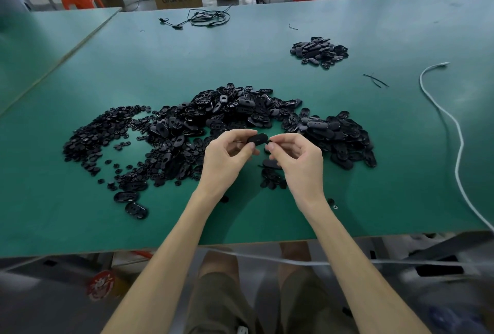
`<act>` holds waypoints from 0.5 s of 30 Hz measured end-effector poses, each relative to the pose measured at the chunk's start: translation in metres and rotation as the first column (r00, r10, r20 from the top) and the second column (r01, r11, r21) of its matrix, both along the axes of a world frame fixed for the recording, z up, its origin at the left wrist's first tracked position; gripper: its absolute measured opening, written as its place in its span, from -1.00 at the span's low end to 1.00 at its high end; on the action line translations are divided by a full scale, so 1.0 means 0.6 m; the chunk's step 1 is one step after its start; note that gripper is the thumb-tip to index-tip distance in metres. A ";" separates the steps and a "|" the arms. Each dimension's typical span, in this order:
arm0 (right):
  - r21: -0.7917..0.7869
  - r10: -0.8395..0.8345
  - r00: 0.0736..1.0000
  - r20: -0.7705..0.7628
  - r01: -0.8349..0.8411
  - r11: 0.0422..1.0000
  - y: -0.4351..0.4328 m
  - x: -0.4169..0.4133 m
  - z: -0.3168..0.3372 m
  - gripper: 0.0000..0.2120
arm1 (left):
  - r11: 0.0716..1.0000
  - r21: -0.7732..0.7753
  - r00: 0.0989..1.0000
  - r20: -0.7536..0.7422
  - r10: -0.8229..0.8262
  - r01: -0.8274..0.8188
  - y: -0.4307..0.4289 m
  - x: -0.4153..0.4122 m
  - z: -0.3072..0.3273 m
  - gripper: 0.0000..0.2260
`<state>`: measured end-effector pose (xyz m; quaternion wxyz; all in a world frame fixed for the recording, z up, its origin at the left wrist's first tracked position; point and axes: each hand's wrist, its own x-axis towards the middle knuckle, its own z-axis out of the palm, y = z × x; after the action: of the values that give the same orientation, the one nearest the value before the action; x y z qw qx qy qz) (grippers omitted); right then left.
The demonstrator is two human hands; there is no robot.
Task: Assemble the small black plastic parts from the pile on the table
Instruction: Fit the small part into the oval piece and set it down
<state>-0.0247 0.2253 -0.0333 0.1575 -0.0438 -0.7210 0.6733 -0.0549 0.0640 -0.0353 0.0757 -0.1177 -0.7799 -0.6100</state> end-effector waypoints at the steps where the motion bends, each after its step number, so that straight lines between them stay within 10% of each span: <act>1: -0.002 0.002 1.000 0.003 -0.002 1.000 -0.001 0.000 0.000 -0.90 | 1.000 0.002 1.000 -0.001 -0.003 0.003 -0.001 -0.001 0.000 -0.79; 15: 0.106 -0.010 1.000 0.012 0.008 0.994 -0.003 -0.001 -0.002 -0.93 | 0.996 0.026 0.996 -0.015 -0.086 0.086 -0.001 -0.002 -0.002 -0.82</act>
<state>-0.0251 0.2238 -0.0343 0.1580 -0.0429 -0.7564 0.6333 -0.0560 0.0632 -0.0364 0.0562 -0.1544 -0.7653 -0.6223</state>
